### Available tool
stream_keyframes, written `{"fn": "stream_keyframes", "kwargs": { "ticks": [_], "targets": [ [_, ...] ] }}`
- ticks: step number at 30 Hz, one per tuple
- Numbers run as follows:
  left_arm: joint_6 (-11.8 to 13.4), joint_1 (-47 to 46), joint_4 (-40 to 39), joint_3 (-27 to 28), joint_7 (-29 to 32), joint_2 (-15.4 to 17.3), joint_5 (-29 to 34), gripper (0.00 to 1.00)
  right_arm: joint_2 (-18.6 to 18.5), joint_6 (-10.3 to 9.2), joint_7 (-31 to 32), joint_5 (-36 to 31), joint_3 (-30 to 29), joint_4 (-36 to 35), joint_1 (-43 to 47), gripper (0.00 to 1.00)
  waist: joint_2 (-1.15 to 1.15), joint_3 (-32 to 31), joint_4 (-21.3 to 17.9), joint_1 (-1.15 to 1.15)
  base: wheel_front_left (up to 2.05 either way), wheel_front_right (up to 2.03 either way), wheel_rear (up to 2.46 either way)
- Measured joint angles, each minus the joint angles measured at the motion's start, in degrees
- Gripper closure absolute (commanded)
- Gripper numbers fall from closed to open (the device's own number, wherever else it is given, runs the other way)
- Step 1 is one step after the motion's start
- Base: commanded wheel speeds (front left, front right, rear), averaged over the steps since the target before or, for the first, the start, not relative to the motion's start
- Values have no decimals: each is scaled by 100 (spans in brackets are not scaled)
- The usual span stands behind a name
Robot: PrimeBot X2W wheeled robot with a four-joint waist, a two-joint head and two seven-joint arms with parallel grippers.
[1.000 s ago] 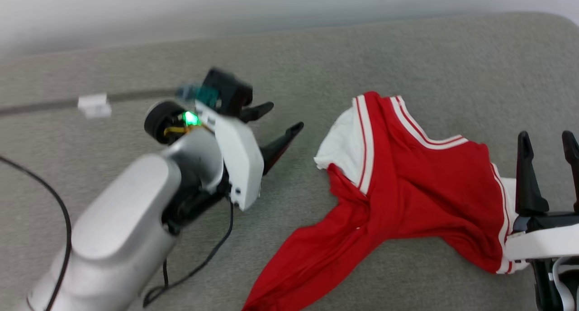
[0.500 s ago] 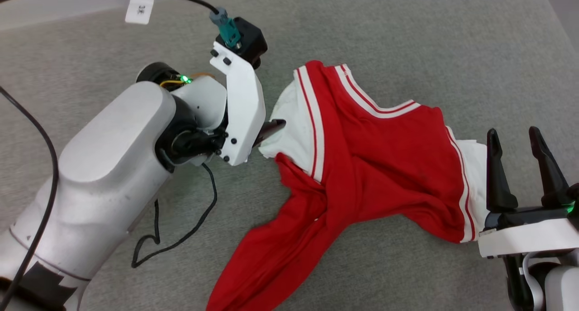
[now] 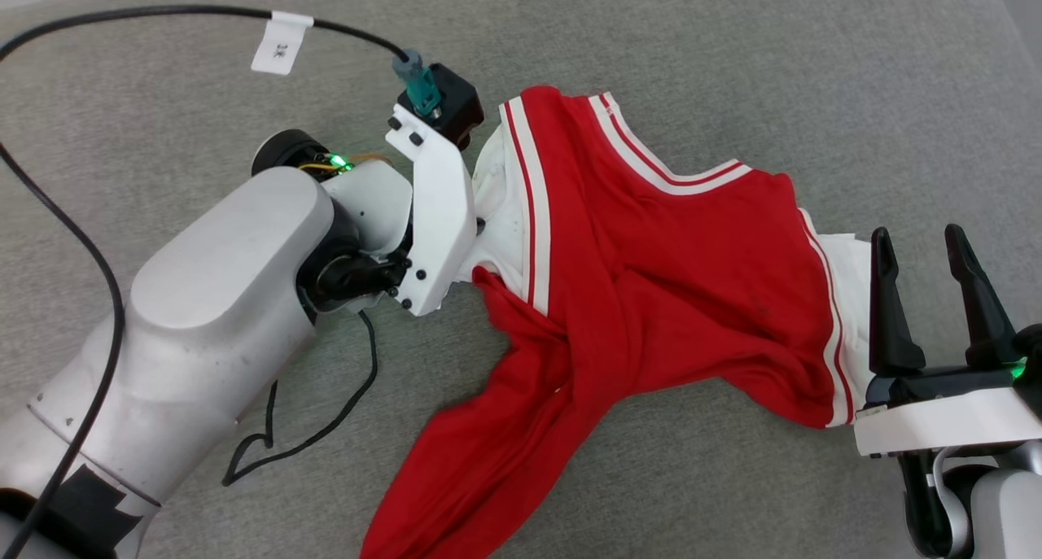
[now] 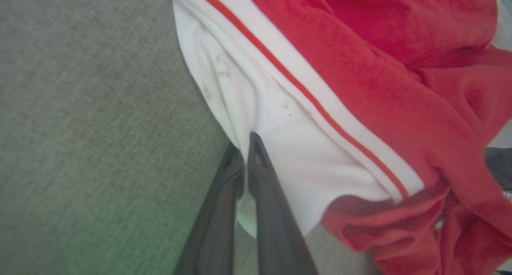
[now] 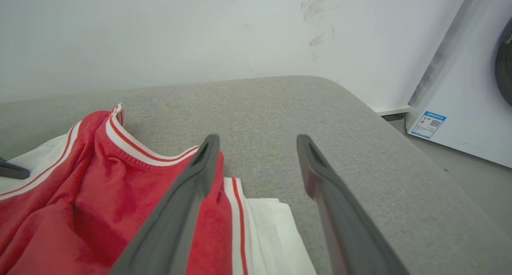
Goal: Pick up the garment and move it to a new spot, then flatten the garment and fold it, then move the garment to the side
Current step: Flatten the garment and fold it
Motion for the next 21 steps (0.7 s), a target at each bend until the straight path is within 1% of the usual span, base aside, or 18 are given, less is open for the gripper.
{"fn": "stream_keyframes", "kwargs": {
  "ticks": [3,11,18,21],
  "targets": [
    [0,10,41,-70,-330,70,-70,100,1,0,27,-70,-31,4,-26,0,0,-64,103,0,0,0,0],
    [2,137,94,-38,-1441,472,-227,100,5,0,320,-358,-133,-169,81,0,0,-467,524,0,0,0,0],
    [29,695,223,146,-2292,901,-302,100,5,0,649,-547,-154,-419,281,0,0,-927,1020,-1,0,0,0],
    [137,990,190,240,-2646,1085,-299,100,-9,0,793,-580,-124,-520,376,0,0,-1102,1260,-1,0,0,0]
  ]
}}
